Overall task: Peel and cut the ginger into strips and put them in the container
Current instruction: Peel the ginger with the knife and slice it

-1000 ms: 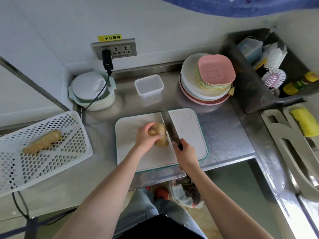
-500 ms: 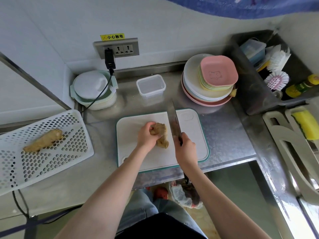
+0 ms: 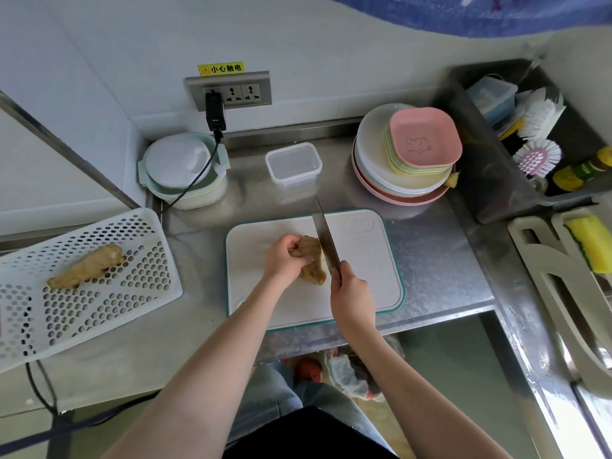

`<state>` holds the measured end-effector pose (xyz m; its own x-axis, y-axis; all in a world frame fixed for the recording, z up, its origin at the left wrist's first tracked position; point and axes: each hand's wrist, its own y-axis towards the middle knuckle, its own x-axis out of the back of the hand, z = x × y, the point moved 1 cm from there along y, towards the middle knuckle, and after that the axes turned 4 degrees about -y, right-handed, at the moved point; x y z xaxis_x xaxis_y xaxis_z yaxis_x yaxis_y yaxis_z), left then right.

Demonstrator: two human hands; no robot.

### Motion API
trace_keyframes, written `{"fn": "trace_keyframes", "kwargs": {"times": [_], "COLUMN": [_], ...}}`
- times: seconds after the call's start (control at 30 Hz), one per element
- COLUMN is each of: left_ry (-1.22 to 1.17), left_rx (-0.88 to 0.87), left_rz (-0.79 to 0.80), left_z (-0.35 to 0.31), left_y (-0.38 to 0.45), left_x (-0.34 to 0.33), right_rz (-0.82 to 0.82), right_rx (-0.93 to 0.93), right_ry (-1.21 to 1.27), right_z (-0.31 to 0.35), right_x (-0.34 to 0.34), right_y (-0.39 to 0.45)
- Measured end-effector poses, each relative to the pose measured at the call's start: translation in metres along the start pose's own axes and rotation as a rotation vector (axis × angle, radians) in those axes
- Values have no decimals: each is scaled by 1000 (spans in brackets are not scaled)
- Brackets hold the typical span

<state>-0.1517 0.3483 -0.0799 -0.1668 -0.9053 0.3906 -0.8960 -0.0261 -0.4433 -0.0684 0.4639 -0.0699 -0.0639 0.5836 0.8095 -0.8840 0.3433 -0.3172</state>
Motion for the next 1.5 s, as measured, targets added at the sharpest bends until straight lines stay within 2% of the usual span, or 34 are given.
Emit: {"fn": "trace_keyframes", "kwargs": {"times": [0.47, 0.63, 0.83, 1.03, 1.13, 1.2, 1.3, 1.4, 1.5], "left_ry": [28, -14, -60, -19, -12, 53, 290, 506, 582], "left_rx": [5, 9, 26, 29, 26, 25, -38, -140, -145], "left_rz": [36, 47, 76, 131, 218, 280, 328, 324, 311], "left_z": [-6, 0, 12, 15, 14, 12, 9, 6, 6], "left_y": [7, 9, 11, 18, 21, 26, 28, 28, 32], "left_x": [-3, -2, 5, 7, 9, 9, 15, 24, 31], "right_rz": [39, 54, 123, 106, 32, 5, 12, 17, 13], "right_rx": [-27, -30, -15, -39, -89, -134, -149, -150, -151], "right_ry": [-39, 11, -56, -22, 59, 139, 156, 138, 144], "right_z": [0, -5, -7, -10, -13, -15, -17, -21, -21], "right_x": [-9, -13, -17, -14, -10, -9, -9, -10, -10], "right_y": [5, 7, 10, 12, 4, -1, -6, -9, -10]}}
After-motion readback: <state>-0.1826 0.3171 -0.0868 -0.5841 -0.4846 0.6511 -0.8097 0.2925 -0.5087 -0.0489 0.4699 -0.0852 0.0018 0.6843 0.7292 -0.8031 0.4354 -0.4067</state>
